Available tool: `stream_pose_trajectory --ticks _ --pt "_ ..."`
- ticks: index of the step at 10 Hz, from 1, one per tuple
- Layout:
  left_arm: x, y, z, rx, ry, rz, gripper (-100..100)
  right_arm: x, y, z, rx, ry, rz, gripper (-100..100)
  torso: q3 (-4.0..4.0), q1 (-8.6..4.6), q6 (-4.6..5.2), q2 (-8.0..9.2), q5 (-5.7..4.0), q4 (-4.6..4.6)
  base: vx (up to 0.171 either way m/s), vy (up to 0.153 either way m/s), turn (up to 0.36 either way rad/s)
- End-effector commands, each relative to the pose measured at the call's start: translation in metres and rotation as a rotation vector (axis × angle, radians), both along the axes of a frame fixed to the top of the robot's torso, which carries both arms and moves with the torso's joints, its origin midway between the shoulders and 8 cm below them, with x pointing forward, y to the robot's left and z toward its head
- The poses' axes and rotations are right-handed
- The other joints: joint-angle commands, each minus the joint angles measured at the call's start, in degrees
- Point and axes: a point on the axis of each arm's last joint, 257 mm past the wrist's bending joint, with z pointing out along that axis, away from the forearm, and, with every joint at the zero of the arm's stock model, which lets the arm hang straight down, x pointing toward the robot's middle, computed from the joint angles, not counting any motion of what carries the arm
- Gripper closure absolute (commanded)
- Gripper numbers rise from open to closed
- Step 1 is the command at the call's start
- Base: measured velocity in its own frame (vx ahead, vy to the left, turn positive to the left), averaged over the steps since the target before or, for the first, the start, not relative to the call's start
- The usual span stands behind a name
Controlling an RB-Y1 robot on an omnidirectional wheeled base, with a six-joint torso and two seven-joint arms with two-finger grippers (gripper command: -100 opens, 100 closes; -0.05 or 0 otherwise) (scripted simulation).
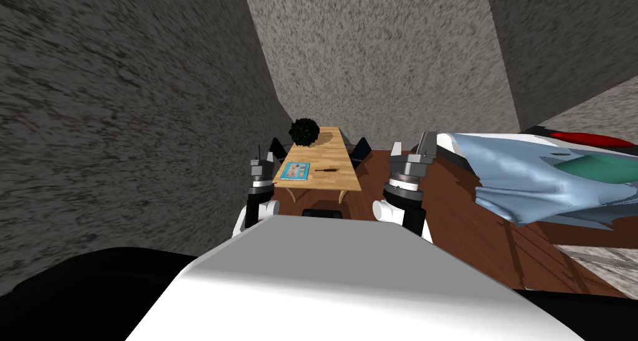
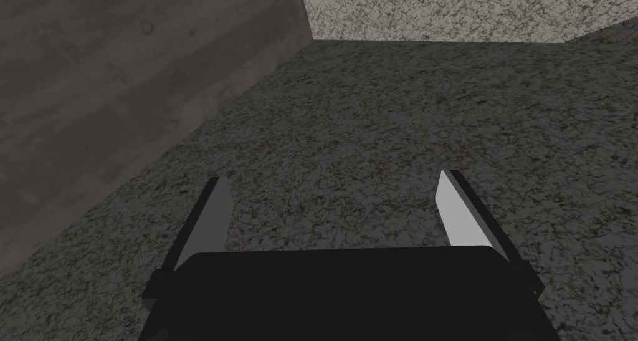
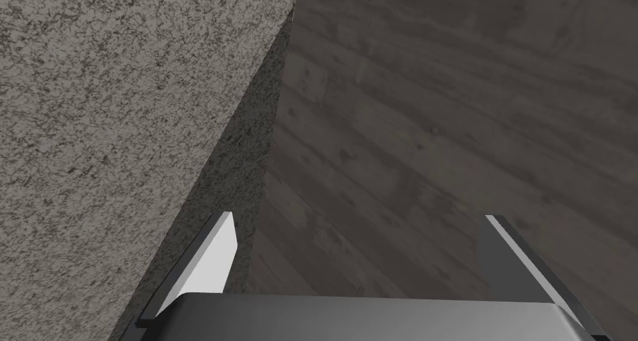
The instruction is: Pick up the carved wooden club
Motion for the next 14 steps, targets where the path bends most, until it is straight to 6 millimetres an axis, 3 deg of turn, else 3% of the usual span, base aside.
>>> stream_pose_trajectory --ticks 1,4,8,14 --pt "0.009 0.003 -0.014 -0.014 0.038 -0.008 -100 0.000 0.000 0.000 0.000 0.000 0.000 0 0.00 0.00 0.00 0.00 0.00 0.00 -0.003 0.005 -0.159" --pt "0.030 0.013 -0.047 -0.051 0.129 -0.023 -100 0.000 0.000 0.000 0.000 0.000 0.000 0 0.00 0.09 0.02 0.00 0.02 0.00 -0.005 0.021 -0.157" --pt "0.065 0.032 -0.106 -0.123 0.292 -0.042 -100 0.000 0.000 0.000 0.000 0.000 0.000 0 0.01 0.13 0.03 0.01 0.03 0.00 -0.012 0.028 -0.245" --pt "0.093 0.057 -0.174 -0.199 0.476 -0.039 -100 0.000 0.000 0.000 0.000 0.000 0.000 0 0.00 0.08 -0.02 -0.01 0.02 0.00 -0.009 0.018 -0.144"
